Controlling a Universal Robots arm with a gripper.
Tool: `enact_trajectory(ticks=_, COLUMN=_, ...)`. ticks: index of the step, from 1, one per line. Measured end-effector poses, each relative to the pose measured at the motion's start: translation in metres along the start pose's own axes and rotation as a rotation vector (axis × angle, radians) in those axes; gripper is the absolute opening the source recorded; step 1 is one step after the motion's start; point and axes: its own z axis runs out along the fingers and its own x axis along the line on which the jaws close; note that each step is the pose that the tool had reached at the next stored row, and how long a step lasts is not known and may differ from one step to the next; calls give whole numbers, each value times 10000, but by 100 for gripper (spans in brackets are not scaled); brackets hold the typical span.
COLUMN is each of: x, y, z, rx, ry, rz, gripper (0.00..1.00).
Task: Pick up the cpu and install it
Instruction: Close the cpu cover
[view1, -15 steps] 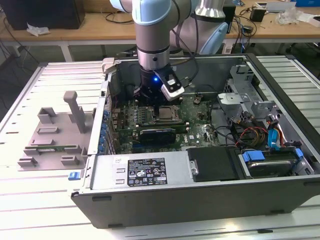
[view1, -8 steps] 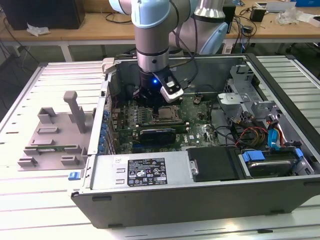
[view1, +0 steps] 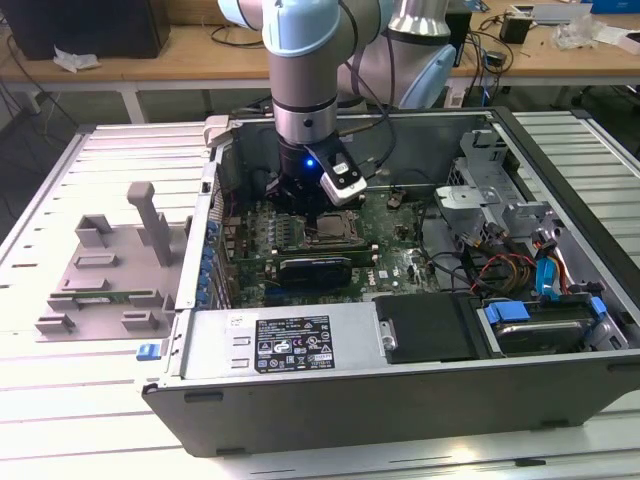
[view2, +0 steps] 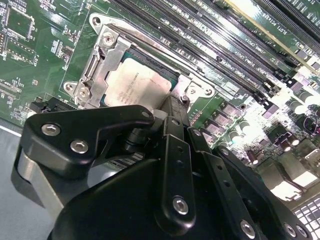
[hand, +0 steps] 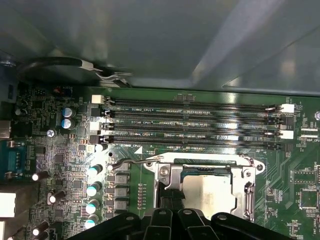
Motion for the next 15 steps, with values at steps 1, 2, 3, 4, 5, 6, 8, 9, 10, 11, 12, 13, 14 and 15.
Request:
enact_trajectory(ticks=1, x=0, y=0, z=1, rx=-1, ry=-1, rz=0, gripper=11)
enact_trajectory(ticks=2, x=0, y=0, z=1, rx=-1, ry=-1, rz=0, gripper=11)
enact_trajectory(ticks=3, x=0, y=0, z=-1, rx=-2, ry=-2, rz=1, gripper=11)
enact_trajectory(ticks=4, x=-1, y=1, z=-4, rx=-5, ry=-4, rz=1, gripper=11)
enact_trajectory(ticks=5, x=-2, y=2, z=-11, rx=-10, ry=-7, rz=0, gripper=11)
enact_trajectory(ticks=6, x=-1, y=2, z=-20, rx=-5, ry=-4, rz=0, gripper=11)
enact_trajectory(ticks=8, x=-2, y=2, z=-45, rx=-2, ry=-2, rz=1, gripper=11)
enact_trajectory(ticks=9, x=-2, y=2, z=-56, rx=-2, ry=-2, rz=1, gripper=11)
enact_trajectory(ticks=10, x=-2, y=3, z=-70, rx=-2, ry=-1, rz=1, gripper=11)
enact_trajectory(ticks=11, x=-3, y=4, z=-95, rx=-3, ry=-2, rz=1, gripper=11)
enact_trajectory(ticks=12, x=-4, y=4, z=-121, rx=-2, ry=-2, rz=0, gripper=11)
enact_trajectory(ticks=13, x=-6, y=7, z=-191, rx=2, ry=-1, rz=0, gripper=11)
enact_trajectory(ticks=14, x=-9, y=10, z=-265, rx=5, ry=-2, rz=0, gripper=11)
enact_trajectory(ticks=15, x=-11, y=12, z=-323, rx=9, ry=-1, rz=0, gripper=11)
